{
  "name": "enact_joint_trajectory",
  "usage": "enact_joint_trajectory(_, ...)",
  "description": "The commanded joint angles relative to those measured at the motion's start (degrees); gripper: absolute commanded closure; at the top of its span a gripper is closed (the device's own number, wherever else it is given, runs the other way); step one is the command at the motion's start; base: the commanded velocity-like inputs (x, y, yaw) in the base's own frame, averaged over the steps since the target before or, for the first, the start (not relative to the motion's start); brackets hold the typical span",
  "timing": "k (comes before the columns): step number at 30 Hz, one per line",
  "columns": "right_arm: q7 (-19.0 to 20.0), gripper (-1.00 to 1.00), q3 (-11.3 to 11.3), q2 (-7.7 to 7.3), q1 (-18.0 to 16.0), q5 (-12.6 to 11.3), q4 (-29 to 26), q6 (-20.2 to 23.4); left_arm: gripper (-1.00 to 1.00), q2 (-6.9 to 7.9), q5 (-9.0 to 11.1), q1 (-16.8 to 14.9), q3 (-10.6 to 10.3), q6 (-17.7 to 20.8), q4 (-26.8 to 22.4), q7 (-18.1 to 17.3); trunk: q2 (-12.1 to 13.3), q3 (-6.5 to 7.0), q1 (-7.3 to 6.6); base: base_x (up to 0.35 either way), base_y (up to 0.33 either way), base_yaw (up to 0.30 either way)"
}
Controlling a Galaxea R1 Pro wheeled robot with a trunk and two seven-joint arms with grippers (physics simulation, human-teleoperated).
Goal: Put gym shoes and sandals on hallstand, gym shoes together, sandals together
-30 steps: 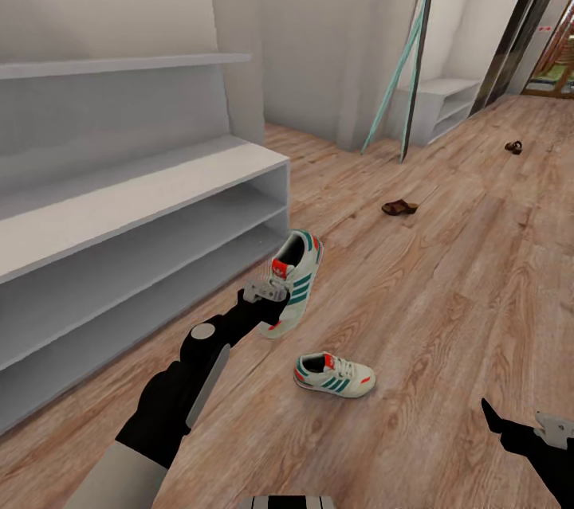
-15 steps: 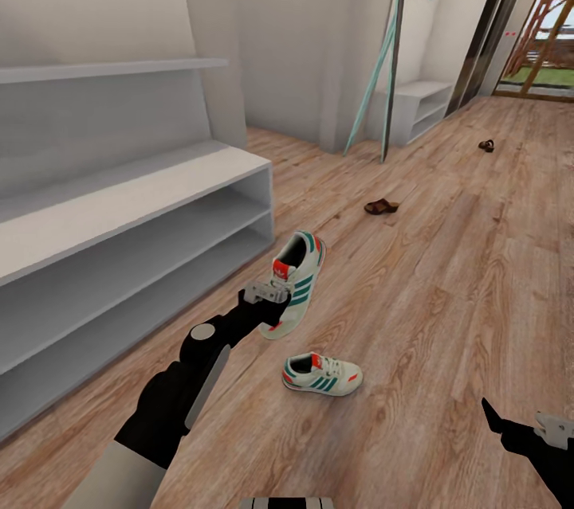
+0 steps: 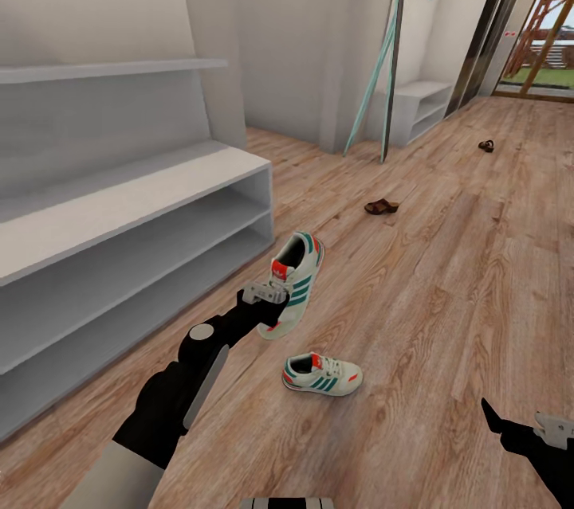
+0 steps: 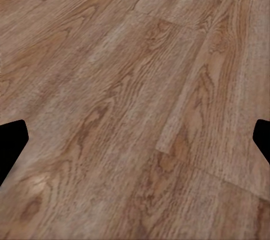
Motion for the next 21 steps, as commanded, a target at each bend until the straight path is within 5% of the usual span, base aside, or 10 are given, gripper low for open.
enact_joint_trajectory(1, 0.00, -1.00, 0.00, 0.01, 0.00, 0.00, 0.00, 0.00, 1.00, 0.01, -0.06, 0.00, 0.04, 0.00, 0.01, -0.01, 0.00, 0.00, 0.00, 0.000, 0.110, -0.002)
enact_joint_trajectory(21, 0.05, -1.00, 0.00, 0.03, 0.00, 0.00, 0.01, 0.00, 1.00, 0.04, -0.31, 0.00, 0.31, 0.00, 0.11, 0.01, 0.00, 0.00, 0.00, 0.000, 0.142, 0.000)
